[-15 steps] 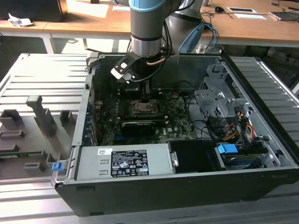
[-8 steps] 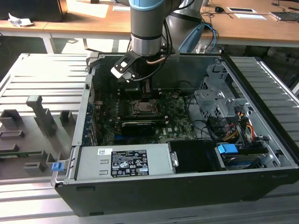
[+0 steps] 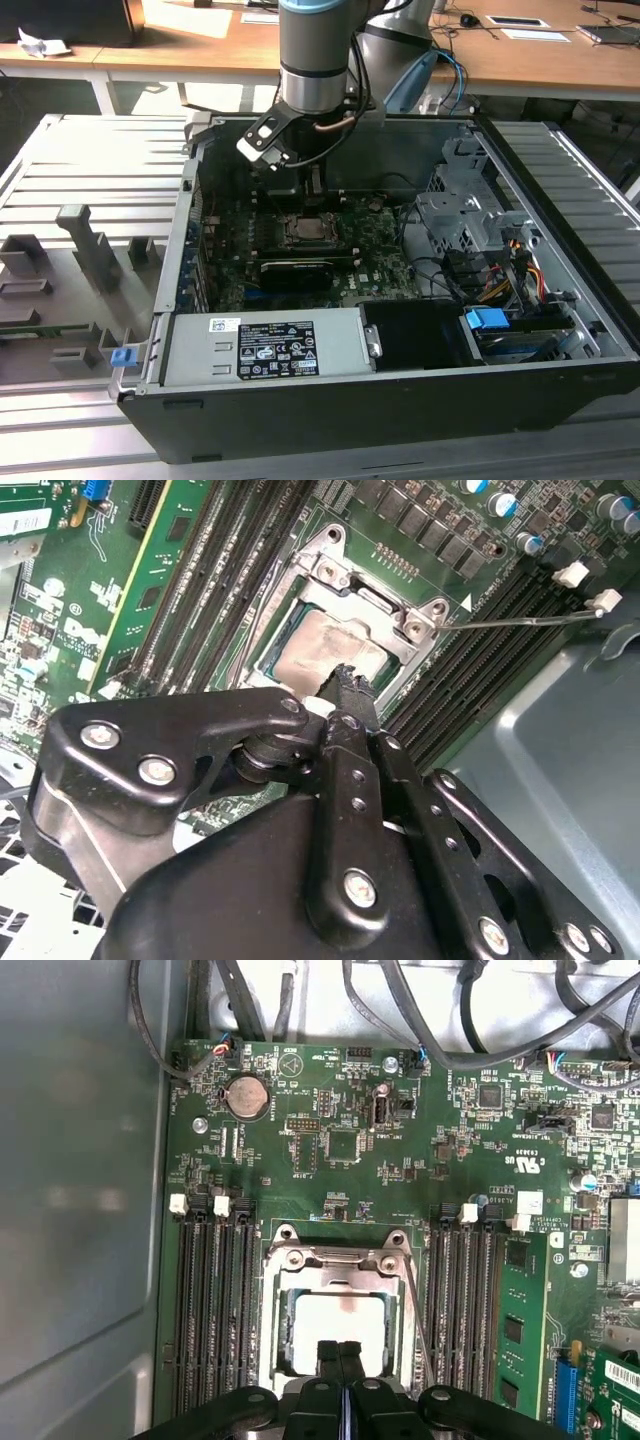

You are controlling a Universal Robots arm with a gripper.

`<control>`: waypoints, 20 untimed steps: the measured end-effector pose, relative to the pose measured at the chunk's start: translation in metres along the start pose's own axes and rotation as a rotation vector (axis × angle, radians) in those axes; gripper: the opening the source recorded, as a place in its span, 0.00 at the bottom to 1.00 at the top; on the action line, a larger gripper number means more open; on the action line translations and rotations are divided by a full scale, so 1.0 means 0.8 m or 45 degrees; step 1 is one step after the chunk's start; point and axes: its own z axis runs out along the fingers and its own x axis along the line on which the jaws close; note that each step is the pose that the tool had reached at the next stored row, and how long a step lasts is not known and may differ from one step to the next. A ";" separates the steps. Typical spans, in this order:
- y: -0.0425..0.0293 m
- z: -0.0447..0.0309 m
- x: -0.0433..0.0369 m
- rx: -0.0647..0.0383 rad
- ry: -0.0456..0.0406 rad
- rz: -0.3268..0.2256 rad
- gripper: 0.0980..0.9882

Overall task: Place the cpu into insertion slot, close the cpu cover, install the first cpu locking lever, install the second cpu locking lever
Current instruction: 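Install the first cpu locking lever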

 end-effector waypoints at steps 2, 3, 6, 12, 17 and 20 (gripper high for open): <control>0.0000 -0.0005 0.000 0.000 0.000 0.000 0.01; 0.0000 -0.0008 0.000 0.000 0.000 0.000 0.01; 0.0001 -0.0046 0.000 0.000 0.000 0.000 0.01; 0.0005 -0.0151 0.000 0.000 0.000 0.000 0.01; 0.0007 -0.0234 0.000 0.000 0.000 0.000 0.01; 0.0009 -0.0286 0.000 0.000 0.000 0.000 0.01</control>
